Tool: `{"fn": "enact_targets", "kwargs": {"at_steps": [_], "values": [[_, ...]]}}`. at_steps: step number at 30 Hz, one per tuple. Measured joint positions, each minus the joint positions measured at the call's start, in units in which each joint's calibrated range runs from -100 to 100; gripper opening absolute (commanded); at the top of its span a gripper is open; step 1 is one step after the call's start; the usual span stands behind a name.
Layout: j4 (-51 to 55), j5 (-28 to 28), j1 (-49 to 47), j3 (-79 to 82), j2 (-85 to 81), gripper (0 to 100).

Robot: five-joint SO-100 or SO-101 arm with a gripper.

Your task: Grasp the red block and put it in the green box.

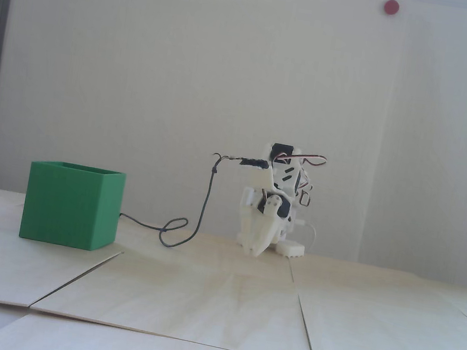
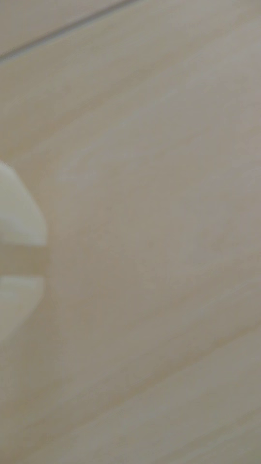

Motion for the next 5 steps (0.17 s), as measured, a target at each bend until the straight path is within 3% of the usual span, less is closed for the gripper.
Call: {"fn": "enact_targets", "kwargs": {"at_steps": [5], "values": [[0.00, 0.00, 0.00, 0.00, 0.00, 3]]}}
